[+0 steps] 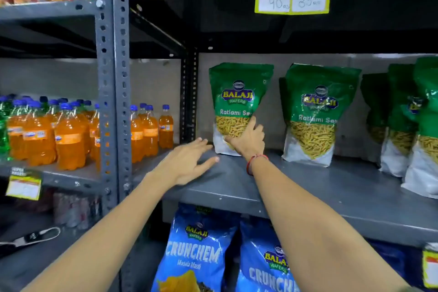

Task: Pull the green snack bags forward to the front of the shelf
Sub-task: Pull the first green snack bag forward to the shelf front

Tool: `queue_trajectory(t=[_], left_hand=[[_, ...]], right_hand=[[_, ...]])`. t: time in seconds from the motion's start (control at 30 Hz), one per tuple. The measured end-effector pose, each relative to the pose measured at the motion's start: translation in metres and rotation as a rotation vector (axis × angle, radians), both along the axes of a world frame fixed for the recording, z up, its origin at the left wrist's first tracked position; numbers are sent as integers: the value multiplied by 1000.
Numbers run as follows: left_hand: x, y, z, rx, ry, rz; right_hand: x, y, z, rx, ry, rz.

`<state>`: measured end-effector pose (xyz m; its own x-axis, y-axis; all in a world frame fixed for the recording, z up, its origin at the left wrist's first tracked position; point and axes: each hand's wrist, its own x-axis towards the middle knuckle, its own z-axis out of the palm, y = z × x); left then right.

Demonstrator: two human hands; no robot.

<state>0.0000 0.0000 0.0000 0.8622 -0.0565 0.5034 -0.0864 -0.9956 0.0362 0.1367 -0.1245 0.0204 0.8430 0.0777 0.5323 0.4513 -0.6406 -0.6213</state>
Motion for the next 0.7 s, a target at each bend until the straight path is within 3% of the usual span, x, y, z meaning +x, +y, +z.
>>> queue_trajectory(t=[0.17,0.27,0.43,0.7], left_hand=[[-16,14,-23,-50,57,-9],[-23,16,-38,-118,-79,-29],[-27,12,-50,-70,-384,20],[-24,16,-57,-85,-408,-15]], right_hand=[[7,16,-4,178,163,-19],[14,21,-6,207,182,-38],[20,28,-5,244,191,-98],[23,25,-2,230,132,-139]])
